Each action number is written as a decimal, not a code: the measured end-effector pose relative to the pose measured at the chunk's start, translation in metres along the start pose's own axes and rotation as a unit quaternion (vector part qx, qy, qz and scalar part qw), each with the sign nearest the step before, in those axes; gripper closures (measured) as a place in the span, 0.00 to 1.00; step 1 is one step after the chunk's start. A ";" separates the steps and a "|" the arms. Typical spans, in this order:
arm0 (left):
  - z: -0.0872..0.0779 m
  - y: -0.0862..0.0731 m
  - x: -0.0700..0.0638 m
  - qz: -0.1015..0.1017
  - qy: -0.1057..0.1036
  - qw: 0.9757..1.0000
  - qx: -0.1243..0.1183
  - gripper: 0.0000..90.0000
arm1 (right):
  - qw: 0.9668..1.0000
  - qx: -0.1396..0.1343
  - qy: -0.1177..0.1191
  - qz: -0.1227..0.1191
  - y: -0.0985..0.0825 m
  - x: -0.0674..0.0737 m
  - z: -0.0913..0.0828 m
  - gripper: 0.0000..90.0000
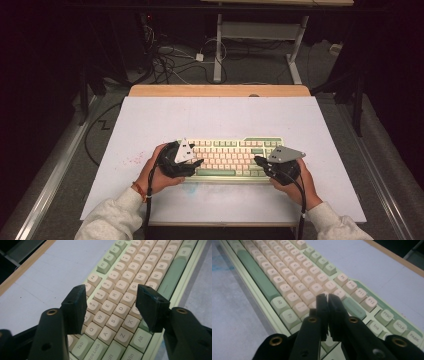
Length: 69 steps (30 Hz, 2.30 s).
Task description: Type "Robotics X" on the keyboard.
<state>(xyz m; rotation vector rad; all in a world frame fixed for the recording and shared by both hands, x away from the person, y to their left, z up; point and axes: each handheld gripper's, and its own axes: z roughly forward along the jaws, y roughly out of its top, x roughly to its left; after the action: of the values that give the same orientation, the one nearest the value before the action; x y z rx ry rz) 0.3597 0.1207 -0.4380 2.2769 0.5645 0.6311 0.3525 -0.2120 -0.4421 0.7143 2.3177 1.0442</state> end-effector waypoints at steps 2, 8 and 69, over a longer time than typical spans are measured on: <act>0.000 0.000 0.000 -0.004 0.004 1.000 0.002 0.38 | 1.000 -0.003 -0.002 0.000 0.002 -0.001 -0.001 0.93; 0.001 -0.001 0.000 -0.010 0.012 1.000 -0.002 0.26 | 1.000 -0.008 -0.014 0.002 0.004 0.000 -0.004 0.77; -0.021 -0.012 -0.014 0.022 0.055 0.998 -0.017 0.17 | 0.995 -0.035 -0.090 0.002 0.005 0.015 -0.016 0.21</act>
<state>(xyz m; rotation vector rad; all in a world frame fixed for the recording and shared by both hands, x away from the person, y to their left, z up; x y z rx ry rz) 0.3345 0.1312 -0.4370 2.2380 0.5532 0.7860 0.3329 -0.2078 -0.4318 0.7543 2.1180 1.0144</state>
